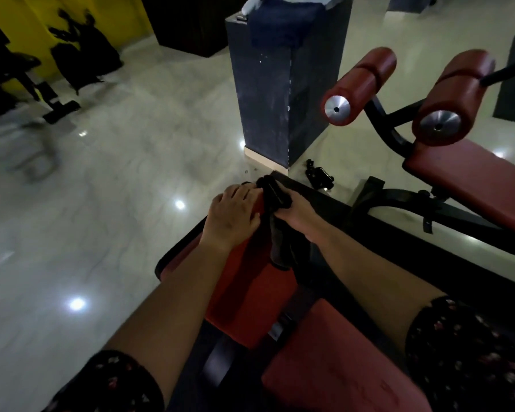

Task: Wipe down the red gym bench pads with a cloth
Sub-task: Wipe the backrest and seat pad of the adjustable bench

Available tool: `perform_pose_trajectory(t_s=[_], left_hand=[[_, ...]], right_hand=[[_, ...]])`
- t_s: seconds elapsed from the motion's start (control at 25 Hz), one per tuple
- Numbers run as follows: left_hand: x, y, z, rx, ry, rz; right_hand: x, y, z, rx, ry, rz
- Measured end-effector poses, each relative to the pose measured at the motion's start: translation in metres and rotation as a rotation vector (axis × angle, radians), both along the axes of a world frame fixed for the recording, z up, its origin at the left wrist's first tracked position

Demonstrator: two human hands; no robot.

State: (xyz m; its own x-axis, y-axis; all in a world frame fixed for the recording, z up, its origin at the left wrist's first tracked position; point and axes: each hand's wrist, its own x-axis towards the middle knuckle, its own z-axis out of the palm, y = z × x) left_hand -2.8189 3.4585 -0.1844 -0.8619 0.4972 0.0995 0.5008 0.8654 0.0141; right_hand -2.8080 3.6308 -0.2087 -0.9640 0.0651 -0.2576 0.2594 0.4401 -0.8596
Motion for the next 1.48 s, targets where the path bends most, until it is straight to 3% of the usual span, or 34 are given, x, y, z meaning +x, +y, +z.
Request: perform_pose_trajectory(t_s=[0.12,0.32,0.48,0.72,0.92,1.08,1.28,1.4,1.48], left_hand=[[0.002,0.002,-0.006,-0.005,0.053,0.0],[0.001,0.002,-0.013,-0.11,0.119,-0.119],[-0.011,0.002,-0.004,-0.071,0.018,-0.189],[-0.031,0.021,-0.005,-0.407,0.038,-0.447],[-0.028,0.028,-0.006,-0.711,0.134,-0.484],[-0.007,0.041,-0.018,-0.913,0.223,-0.349],[0.014,0.065,-0.052,-0.826,0.234,-0.146],[0.018,0.068,-0.073,-0.902,0.221,-0.153],[0.02,0.066,-0.081,-0.921,0.241,-0.185]], right_hand=[[0.006,0.009,-0.016,-0.01,-0.153,0.04],[0.007,0.011,-0.028,-0.076,-0.043,-0.064],[0.019,0.007,-0.063,-0.118,-0.136,-0.091],[0.002,0.022,-0.066,0.038,-0.044,0.052],[0.025,0.02,-0.123,-0.005,-0.183,-0.017],[0.008,0.028,-0.132,0.108,-0.116,0.071],[0.027,0.019,-0.166,-0.003,-0.111,-0.076],[0.029,0.022,-0.189,0.06,-0.218,-0.077],[0.022,0.021,-0.194,0.218,-0.191,-0.062]])
